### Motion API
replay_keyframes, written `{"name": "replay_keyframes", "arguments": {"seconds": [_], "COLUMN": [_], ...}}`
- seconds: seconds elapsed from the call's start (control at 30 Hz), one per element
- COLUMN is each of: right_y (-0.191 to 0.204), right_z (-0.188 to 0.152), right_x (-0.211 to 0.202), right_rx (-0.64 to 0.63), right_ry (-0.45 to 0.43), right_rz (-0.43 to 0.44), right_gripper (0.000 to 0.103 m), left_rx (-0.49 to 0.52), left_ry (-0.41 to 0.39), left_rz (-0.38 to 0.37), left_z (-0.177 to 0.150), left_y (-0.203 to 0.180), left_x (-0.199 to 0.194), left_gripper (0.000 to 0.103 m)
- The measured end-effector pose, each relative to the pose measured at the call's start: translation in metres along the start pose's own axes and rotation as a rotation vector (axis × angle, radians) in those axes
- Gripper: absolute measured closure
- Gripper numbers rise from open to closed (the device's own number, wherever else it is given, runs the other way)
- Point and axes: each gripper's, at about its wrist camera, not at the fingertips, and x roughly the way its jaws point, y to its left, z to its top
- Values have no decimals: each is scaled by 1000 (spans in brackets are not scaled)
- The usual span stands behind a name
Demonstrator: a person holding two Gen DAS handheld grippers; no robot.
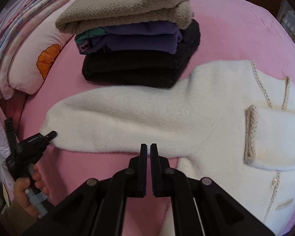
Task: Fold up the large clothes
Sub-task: 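Grasp the remaining sleeve cuff with the left tool and lift it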
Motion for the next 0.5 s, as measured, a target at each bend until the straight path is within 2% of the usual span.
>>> {"name": "replay_keyframes", "arguments": {"seconds": [0.17,0.27,0.4,0.5], "right_y": [-36,-70,-118,-163], "right_z": [-4,-9,-19,-30], "right_x": [-10,-19,-36,-53], "right_rx": [65,136,223,298], "right_ry": [-21,-35,-72,-105], "right_rz": [-5,-9,-39,-74], "right_gripper": [100,100,100,100], "left_rx": [254,396,557,667], "left_ry": [-43,-15,45,92], "left_rz": [-146,-289,-460,-527], "left_z": [-24,-54,-107,-151], "left_y": [-98,-164,-249,-308], "left_x": [-53,-74,-79,-63], "left_gripper": [97,97,97,97]}}
